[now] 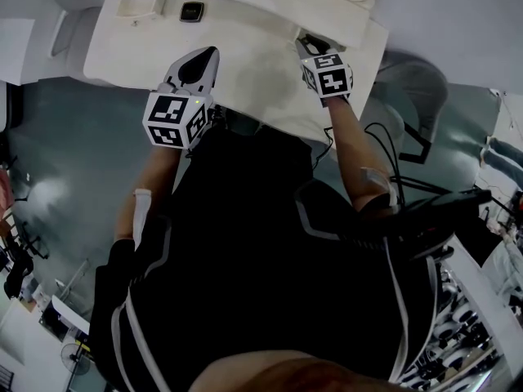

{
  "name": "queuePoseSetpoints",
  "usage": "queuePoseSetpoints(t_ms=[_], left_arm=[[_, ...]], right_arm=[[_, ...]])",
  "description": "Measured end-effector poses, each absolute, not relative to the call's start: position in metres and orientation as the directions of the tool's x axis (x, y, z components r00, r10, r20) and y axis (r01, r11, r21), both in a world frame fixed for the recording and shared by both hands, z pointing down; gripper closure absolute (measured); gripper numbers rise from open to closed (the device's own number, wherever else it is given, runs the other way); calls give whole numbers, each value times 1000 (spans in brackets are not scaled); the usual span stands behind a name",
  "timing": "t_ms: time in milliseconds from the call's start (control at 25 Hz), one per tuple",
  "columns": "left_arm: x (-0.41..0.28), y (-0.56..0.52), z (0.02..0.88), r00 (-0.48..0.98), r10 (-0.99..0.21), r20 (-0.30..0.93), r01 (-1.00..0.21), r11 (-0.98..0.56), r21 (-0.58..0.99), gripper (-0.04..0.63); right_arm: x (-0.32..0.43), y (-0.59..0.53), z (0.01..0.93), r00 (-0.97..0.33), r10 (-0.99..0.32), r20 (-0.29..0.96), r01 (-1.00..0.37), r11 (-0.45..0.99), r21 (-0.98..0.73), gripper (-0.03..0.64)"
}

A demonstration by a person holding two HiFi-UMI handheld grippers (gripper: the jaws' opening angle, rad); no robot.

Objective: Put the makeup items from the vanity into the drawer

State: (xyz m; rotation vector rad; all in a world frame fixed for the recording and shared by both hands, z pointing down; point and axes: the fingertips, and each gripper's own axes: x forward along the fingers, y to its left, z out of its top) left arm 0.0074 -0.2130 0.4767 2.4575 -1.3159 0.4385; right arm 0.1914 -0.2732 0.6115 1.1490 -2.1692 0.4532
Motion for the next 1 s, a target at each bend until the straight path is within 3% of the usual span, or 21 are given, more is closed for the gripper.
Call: queuePoseSetpoints(t_ms=[480,1000], left_arm=[[2,-216,469,551,-726,412,-820,-562,108,592],[3,-226,455,605,-705,370,-781,-616,102,592]], right_arm=[[194,-272,620,-410,-536,738,-834,549,-64,511],[194,-266,618,-453,-513,730,-835,530,-146,439]])
